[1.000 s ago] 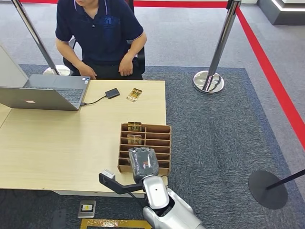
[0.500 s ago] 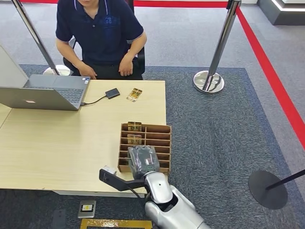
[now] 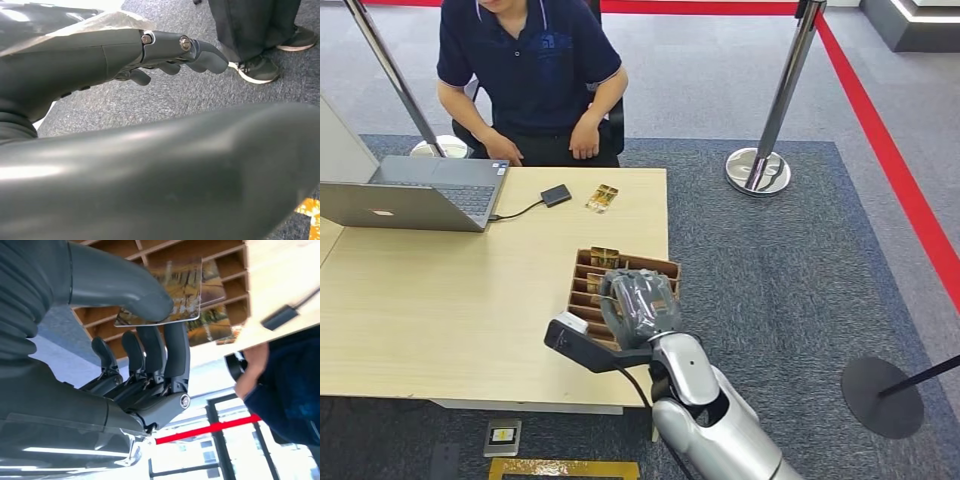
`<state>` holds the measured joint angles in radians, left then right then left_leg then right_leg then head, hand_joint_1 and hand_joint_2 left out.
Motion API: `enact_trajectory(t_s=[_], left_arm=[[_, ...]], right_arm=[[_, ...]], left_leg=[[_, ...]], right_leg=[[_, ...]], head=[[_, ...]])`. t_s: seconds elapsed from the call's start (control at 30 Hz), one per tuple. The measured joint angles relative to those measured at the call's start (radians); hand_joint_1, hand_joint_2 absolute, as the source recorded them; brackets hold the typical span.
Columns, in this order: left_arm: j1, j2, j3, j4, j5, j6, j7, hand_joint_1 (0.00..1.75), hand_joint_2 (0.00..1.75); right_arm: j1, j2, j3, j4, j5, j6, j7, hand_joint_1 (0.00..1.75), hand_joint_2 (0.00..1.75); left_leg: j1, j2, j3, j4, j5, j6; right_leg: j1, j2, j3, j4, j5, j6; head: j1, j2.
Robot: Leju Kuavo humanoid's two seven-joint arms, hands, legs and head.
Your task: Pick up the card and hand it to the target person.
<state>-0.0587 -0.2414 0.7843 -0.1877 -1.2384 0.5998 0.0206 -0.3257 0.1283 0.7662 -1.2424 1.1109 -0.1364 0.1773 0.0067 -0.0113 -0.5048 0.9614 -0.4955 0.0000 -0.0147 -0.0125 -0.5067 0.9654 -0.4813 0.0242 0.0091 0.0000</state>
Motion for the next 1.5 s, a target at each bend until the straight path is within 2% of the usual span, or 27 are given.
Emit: enact_trajectory(t_s=[0.3,0.6,0.77,0.97,1.07,1.27,1.5], left_arm=[[0.002,0.001,0.000,0.000,-0.007,0.001,0.000,0.00,0.00],[0.001,0.001,-0.002,0.000,-0.020,0.001,0.002,0.00,0.00],[0.001,0.001,-0.005,0.000,-0.034,0.000,0.004,0.00,0.00],[-0.002,0.001,-0.022,0.000,-0.071,-0.006,0.016,0.00,0.00],[-0.006,0.001,-0.028,0.000,-0.081,-0.012,0.024,0.00,0.00],[-0.009,0.000,-0.029,0.000,-0.083,-0.016,0.032,0.00,0.00],[-0.009,0.000,-0.029,0.000,-0.082,-0.016,0.032,0.00,0.00]], right_arm=[[0.004,-0.026,-0.006,-0.088,-0.024,0.015,-0.016,1.36,1.75],[-0.039,-0.014,-0.006,-0.074,-0.055,0.032,-0.030,1.39,1.75],[-0.115,0.037,-0.005,-0.004,-0.009,-0.016,0.007,1.37,1.75],[-0.227,0.106,-0.005,0.135,0.176,-0.151,0.093,1.40,1.75],[-0.276,0.137,-0.004,0.222,0.244,-0.212,0.108,1.37,1.75],[-0.337,0.194,-0.003,0.379,0.273,-0.278,0.097,1.36,1.75],[-0.356,0.219,-0.001,0.456,0.273,-0.286,0.094,1.36,1.75]], left_leg=[[0.000,0.000,0.000,0.000,0.000,0.000],[0.000,0.000,-0.001,0.000,0.000,0.000],[0.000,0.000,-0.001,0.000,0.000,0.000],[0.000,0.000,-0.001,0.000,0.000,0.000],[0.000,0.000,-0.001,0.000,0.000,0.000],[0.000,0.000,-0.001,0.000,0.000,0.000],[0.000,0.000,-0.001,0.000,0.000,0.000]], right_leg=[[0.000,0.000,0.000,0.000,0.000,0.000],[0.000,0.000,0.000,0.000,0.000,0.000],[0.000,0.000,0.000,0.000,0.000,0.000],[0.000,0.000,0.000,0.001,0.000,0.000],[0.000,0.000,0.000,0.001,0.000,0.000],[0.000,0.000,0.000,0.001,0.000,0.000],[0.000,0.000,-0.001,0.001,0.000,0.000]], head=[[0.000,0.000],[0.000,0.000],[0.000,0.000],[0.000,0.000],[0.000,0.000],[0.000,0.000],[0.000,0.000]])
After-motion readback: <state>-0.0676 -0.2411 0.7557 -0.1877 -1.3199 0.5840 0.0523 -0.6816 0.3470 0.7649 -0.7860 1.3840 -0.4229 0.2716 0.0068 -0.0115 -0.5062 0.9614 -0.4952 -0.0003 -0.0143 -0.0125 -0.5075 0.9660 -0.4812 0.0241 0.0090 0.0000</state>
